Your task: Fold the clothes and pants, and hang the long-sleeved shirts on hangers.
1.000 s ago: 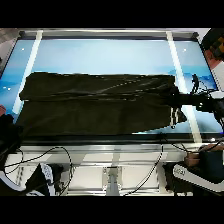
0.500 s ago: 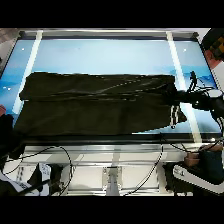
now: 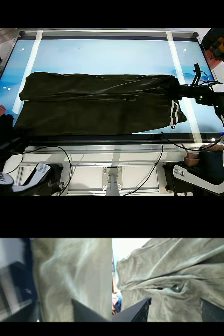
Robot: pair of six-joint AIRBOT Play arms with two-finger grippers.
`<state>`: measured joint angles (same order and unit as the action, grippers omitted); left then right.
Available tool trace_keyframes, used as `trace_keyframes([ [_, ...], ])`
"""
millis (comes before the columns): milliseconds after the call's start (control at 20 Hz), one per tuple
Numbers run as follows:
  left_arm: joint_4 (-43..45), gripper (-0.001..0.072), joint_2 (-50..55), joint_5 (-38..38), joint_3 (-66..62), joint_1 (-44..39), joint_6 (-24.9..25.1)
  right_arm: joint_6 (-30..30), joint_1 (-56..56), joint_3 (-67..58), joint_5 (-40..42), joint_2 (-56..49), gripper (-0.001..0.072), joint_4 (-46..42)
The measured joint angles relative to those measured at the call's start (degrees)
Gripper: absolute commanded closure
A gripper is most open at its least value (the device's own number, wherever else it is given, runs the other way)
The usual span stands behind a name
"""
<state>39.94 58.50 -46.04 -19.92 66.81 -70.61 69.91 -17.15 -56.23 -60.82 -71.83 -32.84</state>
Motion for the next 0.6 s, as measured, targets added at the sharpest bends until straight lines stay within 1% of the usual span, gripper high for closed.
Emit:
trace_keyframes([
  [50,-2.3,0.0570,1.6,0.2,0.0,0.0,2.1,0.0,0.0,-0.1,-0.1,0.0,0.0036,0.0],
  [100,-4.9,0.0665,2.8,0.3,0.1,0.0,4.0,0.0,0.0,-0.2,-0.2,0.0,0.0036,0.0],
  [150,-7.5,0.0700,3.8,0.5,0.1,0.0,6.2,0.0,0.0,-0.3,-0.2,0.0,0.0035,0.0],
  [300,-15.3,0.0700,5.3,-0.7,0.0,0.0,12.6,0.0,0.0,-0.3,-0.2,0.0,0.0045,0.0],
  [350,-17.8,0.0701,5.6,-1.7,-0.1,0.0,14.7,0.0,0.0,-0.4,0.0,0.0,0.0160,0.0],
  [400,-19.5,0.0701,5.7,-2.8,-0.3,-0.1,16.7,0.0,0.0,-0.4,0.2,0.0,0.0365,0.0],
  [500,-23.2,0.0702,5.6,-6.3,-0.8,-0.6,20.4,0.0,0.0,-0.5,0.5,0.0,0.0688,0.0],
  [600,-26.0,0.0702,4.6,-9.4,-1.2,-1.4,23.0,0.1,0.0,-0.6,0.6,0.0,0.0690,-0.5],
])
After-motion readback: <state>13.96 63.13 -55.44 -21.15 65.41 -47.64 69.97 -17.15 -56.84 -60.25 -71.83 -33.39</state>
